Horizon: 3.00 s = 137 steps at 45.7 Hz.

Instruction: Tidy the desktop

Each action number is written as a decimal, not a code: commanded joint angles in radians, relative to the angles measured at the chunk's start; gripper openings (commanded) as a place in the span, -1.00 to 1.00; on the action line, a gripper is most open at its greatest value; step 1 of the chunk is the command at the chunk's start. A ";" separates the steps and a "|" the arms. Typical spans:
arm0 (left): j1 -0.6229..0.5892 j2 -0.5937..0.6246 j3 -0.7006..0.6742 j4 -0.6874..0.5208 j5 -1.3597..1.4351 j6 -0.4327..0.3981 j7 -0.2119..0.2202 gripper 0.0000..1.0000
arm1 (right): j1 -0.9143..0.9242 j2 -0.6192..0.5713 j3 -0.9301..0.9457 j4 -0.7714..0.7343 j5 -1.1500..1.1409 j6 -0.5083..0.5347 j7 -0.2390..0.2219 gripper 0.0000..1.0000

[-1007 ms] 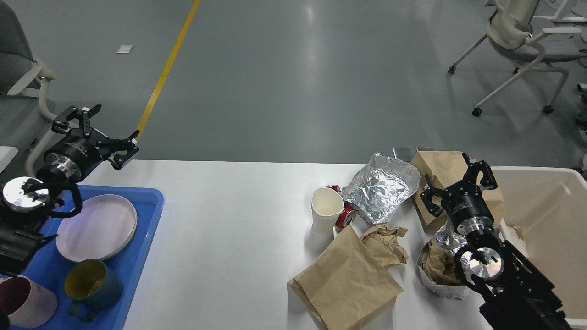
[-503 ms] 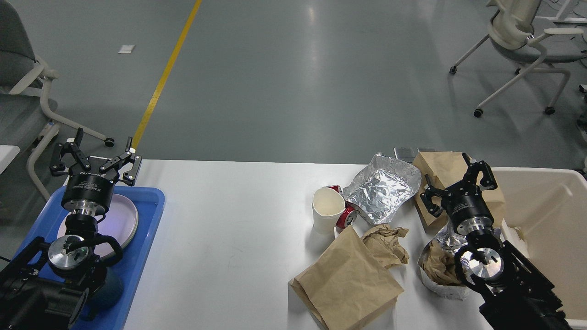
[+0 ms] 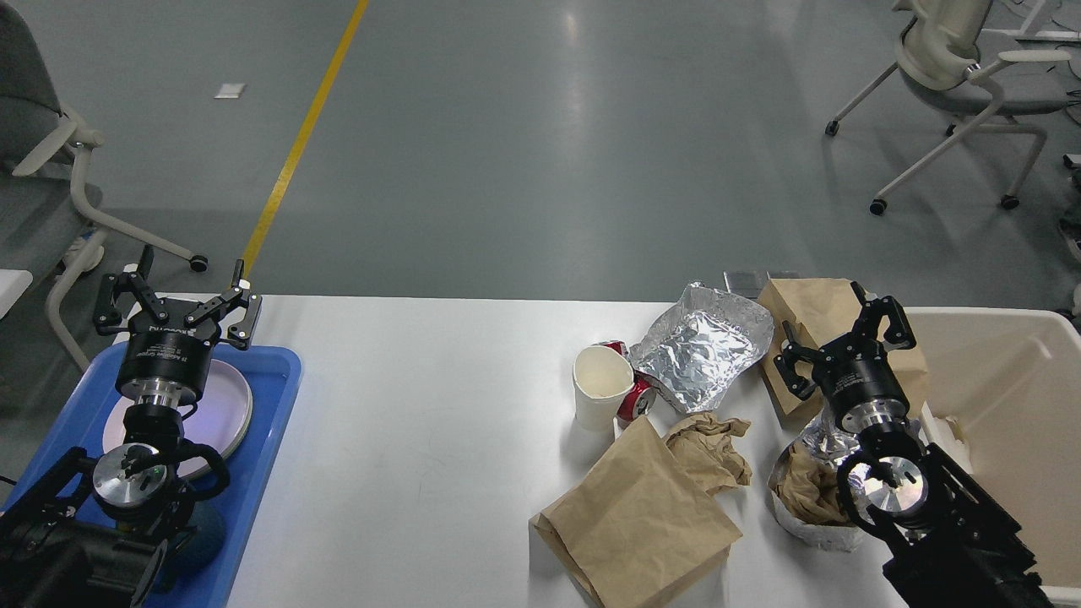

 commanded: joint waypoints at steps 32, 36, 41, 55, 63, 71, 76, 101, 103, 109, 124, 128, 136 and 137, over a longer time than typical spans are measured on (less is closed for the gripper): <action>0.016 -0.048 0.026 0.055 0.060 -0.009 0.007 0.92 | 0.000 0.000 0.000 0.000 0.000 0.000 0.000 1.00; 0.016 -0.049 0.028 0.055 0.066 -0.009 -0.001 0.92 | 0.000 0.000 0.000 0.000 0.000 0.000 0.000 1.00; 0.016 -0.049 0.028 0.055 0.068 -0.009 0.001 0.92 | 0.000 0.000 0.000 0.000 0.000 0.000 0.001 1.00; 0.018 -0.049 0.026 0.055 0.066 -0.011 -0.001 0.92 | 0.000 0.000 0.000 0.000 0.000 0.000 0.000 1.00; 0.018 -0.049 0.026 0.055 0.066 -0.011 -0.001 0.92 | 0.000 0.000 0.000 0.000 0.000 0.000 0.000 1.00; 0.016 -0.048 0.026 0.055 0.066 -0.011 -0.001 0.92 | 0.000 0.000 0.000 0.000 0.000 0.000 0.000 1.00; 0.016 -0.049 0.026 0.055 0.066 -0.011 -0.001 0.92 | 0.000 0.000 0.000 0.000 0.000 0.000 0.001 1.00; 0.018 -0.049 0.026 0.055 0.065 -0.011 -0.001 0.92 | 0.058 -0.094 -0.006 -0.012 0.015 -0.029 -0.003 1.00; 0.016 -0.049 0.026 0.055 0.066 -0.011 -0.001 0.92 | 0.072 -0.109 -0.003 -0.014 0.017 -0.034 -0.005 1.00; 0.016 -0.049 0.026 0.055 0.066 -0.011 -0.001 0.92 | 0.071 -0.129 -0.005 -0.001 0.020 -0.023 -0.003 1.00; 0.018 -0.049 0.026 0.055 0.066 -0.011 -0.001 0.92 | 0.069 -0.121 -0.018 -0.001 0.020 -0.021 -0.005 1.00; 0.018 -0.049 0.026 0.055 0.065 -0.011 -0.001 0.92 | 0.068 -0.120 -0.021 0.000 0.020 -0.018 -0.011 1.00; 0.018 -0.049 0.026 0.055 0.065 -0.011 -0.001 0.92 | 0.061 -0.115 -0.057 0.003 0.020 -0.020 -0.009 1.00; 0.018 -0.049 0.025 0.055 0.065 -0.011 -0.001 0.92 | 0.060 -0.115 -0.061 0.005 0.020 -0.018 -0.009 1.00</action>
